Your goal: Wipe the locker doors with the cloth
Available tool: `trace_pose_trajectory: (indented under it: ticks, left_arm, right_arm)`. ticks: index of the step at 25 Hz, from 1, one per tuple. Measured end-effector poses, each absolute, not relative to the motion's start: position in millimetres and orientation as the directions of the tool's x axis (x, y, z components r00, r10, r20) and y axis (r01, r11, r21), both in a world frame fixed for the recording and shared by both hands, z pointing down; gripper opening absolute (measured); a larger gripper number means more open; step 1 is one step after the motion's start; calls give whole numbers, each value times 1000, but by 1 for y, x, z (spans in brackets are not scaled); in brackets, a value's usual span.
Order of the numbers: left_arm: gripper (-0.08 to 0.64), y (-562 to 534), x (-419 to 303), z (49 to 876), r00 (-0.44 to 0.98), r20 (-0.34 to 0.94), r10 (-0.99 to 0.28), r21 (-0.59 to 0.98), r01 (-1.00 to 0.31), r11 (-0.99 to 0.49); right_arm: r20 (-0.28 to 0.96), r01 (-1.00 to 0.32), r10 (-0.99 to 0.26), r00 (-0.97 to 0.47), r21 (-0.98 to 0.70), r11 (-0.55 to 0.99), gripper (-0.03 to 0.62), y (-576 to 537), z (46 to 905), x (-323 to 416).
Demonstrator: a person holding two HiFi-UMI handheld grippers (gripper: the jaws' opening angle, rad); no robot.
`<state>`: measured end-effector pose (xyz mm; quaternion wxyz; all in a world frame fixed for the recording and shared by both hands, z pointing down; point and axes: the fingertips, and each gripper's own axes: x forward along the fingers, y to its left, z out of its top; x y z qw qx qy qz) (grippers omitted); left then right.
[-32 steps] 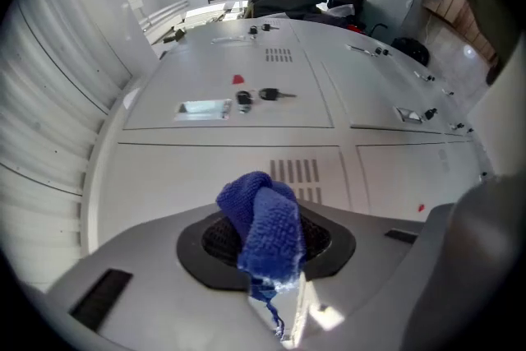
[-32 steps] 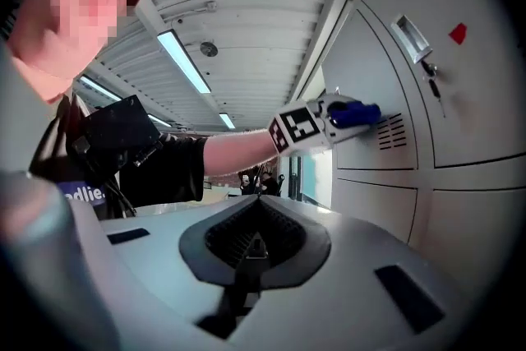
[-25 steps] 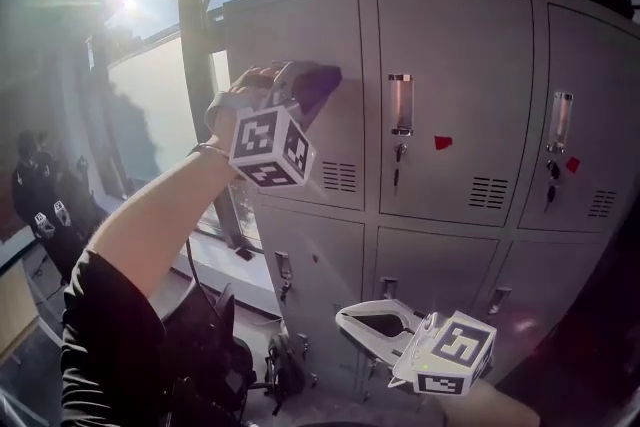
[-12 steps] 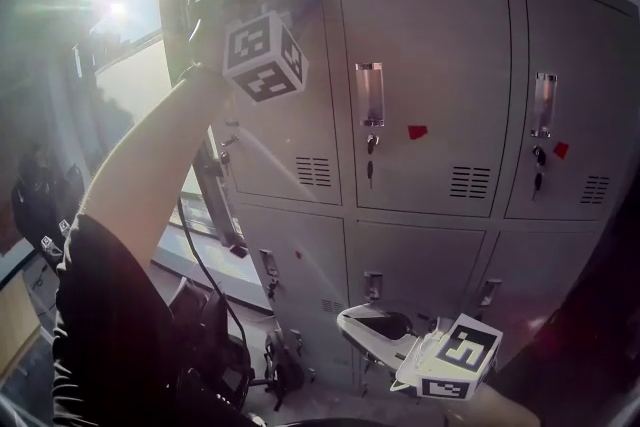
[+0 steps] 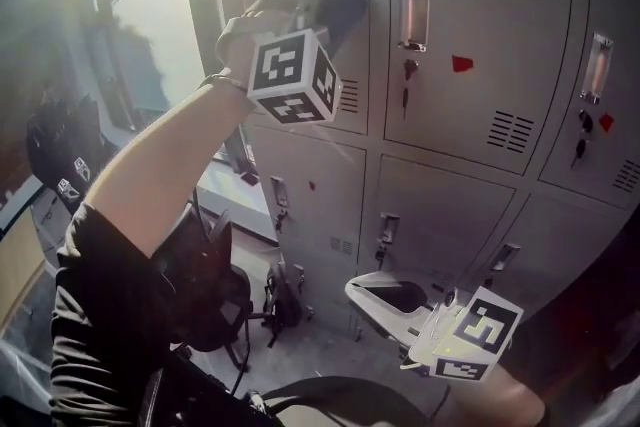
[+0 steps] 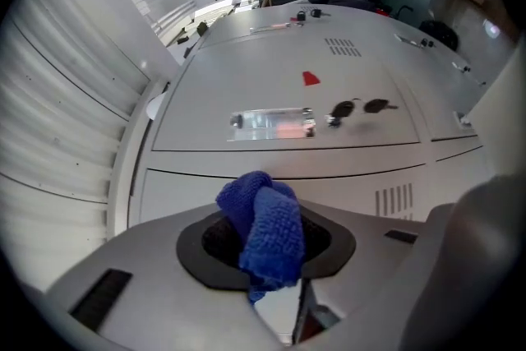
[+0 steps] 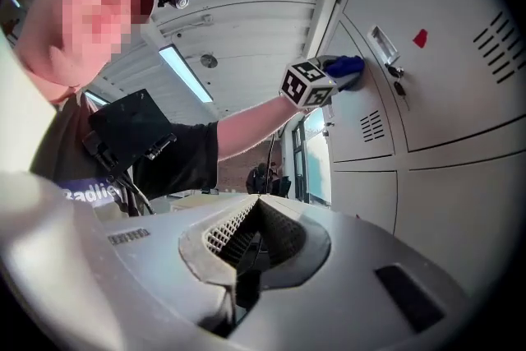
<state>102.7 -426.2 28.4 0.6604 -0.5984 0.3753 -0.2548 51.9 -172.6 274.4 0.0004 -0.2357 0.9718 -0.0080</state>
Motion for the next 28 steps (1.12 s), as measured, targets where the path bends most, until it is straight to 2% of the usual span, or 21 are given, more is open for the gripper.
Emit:
trace_pose_trajectory:
  ticks: [4,12,20,24,28]
  left_arm:
    - [124,-427,101,90,590,-120,-798,-992,-103,73]
    - [124,-424,109,184,611,-77,-788,-990,-143,-14]
    - [124,-424,113,235,618,-32,-786,-997,-74,-17]
    - [124,-423,113,246,645,-12,-764,-1000,-22,-3]
    - [124,-421,107,246,668,-4,-745,-1000,-24,-17]
  right_arm:
    - [19,-440,-440,-898,-40,897,5,-168,285,60]
    - [47,-423,-420,-906,-101,901,5,-161,313,75]
    - [77,-489,-483,-872,-130,862,5,-169,332,69]
    - [89,-534,-527,-845,-145,833,5,-171,330,47]
    - [94,-589,-582,-808,-129,798,5,-167,321,20]
